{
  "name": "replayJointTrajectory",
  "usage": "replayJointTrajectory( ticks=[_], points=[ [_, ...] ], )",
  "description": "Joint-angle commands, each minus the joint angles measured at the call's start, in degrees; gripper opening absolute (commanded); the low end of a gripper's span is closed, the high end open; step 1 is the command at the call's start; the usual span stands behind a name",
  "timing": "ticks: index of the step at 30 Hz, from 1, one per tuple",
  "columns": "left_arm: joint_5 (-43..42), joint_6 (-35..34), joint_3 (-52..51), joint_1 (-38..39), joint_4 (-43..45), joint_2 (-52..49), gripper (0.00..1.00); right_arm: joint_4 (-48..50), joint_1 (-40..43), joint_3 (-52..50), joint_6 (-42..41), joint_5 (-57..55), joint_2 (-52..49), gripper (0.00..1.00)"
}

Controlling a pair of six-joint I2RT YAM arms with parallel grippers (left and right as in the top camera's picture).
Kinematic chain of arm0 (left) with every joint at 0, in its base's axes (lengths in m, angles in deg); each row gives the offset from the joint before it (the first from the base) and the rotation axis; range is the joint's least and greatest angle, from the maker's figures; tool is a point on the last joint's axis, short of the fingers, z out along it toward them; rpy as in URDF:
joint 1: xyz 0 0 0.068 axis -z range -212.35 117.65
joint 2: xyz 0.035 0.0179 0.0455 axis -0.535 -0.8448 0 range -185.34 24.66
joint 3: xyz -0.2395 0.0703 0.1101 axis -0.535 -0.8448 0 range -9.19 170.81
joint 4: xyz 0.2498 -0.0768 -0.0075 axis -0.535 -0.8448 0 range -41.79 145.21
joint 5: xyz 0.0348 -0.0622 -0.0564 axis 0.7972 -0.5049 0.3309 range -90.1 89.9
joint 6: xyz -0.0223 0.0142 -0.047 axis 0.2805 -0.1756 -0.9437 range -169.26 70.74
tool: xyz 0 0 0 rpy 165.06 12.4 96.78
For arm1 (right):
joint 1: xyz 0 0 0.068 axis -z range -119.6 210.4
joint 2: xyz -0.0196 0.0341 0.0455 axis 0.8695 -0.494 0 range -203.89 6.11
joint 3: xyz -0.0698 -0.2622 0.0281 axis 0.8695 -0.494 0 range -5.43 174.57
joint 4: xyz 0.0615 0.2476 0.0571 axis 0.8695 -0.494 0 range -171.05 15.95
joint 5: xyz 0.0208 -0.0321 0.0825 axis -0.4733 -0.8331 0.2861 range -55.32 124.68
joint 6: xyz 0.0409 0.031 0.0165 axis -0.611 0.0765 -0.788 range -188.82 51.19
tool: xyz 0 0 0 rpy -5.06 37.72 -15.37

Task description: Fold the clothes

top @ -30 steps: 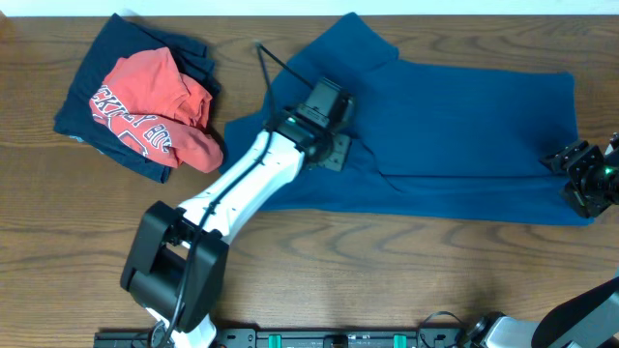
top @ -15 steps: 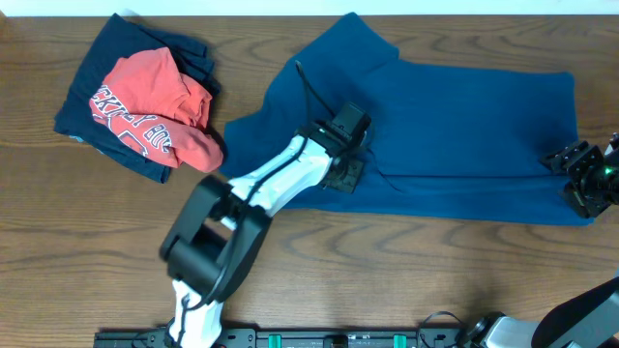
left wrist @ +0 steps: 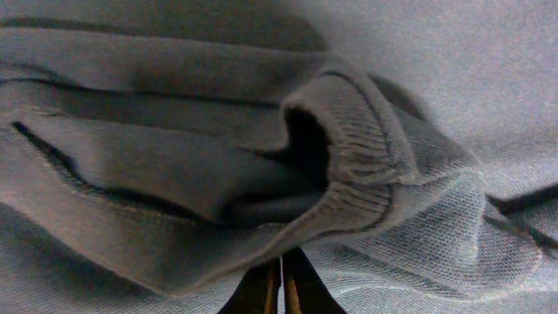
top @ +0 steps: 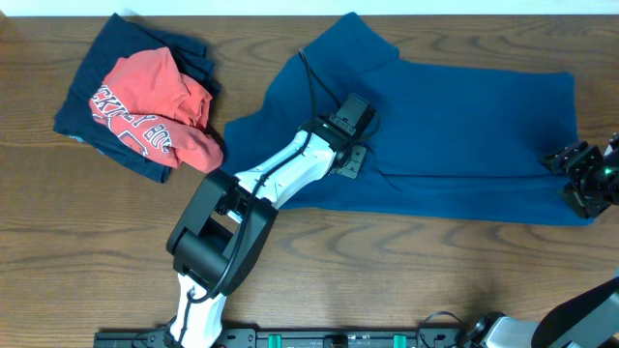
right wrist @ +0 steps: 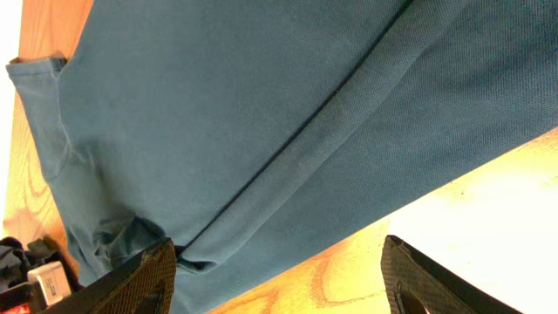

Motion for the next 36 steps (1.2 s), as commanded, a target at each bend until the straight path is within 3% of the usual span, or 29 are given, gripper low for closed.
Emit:
replayJointTrajectory(
  ticks=[1, 4, 10, 13, 18, 21, 24, 26, 36],
  points=[
    [4.9, 0.7, 1.1, -0.3, 0.5, 0.4, 0.06, 0.0, -0.3, 0.7, 0.9, -0.6, 0.1, 0.73],
    [8.4, 0.8, 1.0, -0.6, 4.6, 0.4, 0.07, 0.2, -0.3, 0.7, 0.9, -0.6, 0.1, 0.73],
    [7.1, 2.1, 4.0, -1.9, 11.1, 0.9, 0.12, 0.3, -0.3, 0.7, 0.9, -0.6, 0.1, 0.73],
    [2.6, 2.9, 8.5, -2.4, 6.8, 0.9, 0.13, 0.2, -0.3, 0.7, 0.9, -0.6, 0.1, 0.73],
    [1.8, 3.3, 14.1, -2.4, -10.8, 1.0, 0.15, 0.2, -0.3, 0.7, 0.9, -0.6, 0.1, 0.74],
    [-2.3, 3.1, 13.6, -2.4, -15.4, 1.0, 0.26, 0.5, -0.3, 0.7, 0.9, -0.6, 0.1, 0.75],
    [-5.7, 3.2, 12.0, -2.3, -13.6, 0.7, 0.45, 0.7, -0.3, 0.7, 0.9, -0.6, 0.1, 0.75],
    [-5.8, 3.4, 11.3, -2.2, -11.7, 0.3, 0.52, 0.8, -0.3, 0.7, 0.9, -0.6, 0.1, 0.75],
    [-10.0, 7.1, 11.3, -2.2, -8.0, -4.4, 0.54, 0.3, -0.3, 0.7, 0.9, -0.6, 0.1, 0.75]
  ],
)
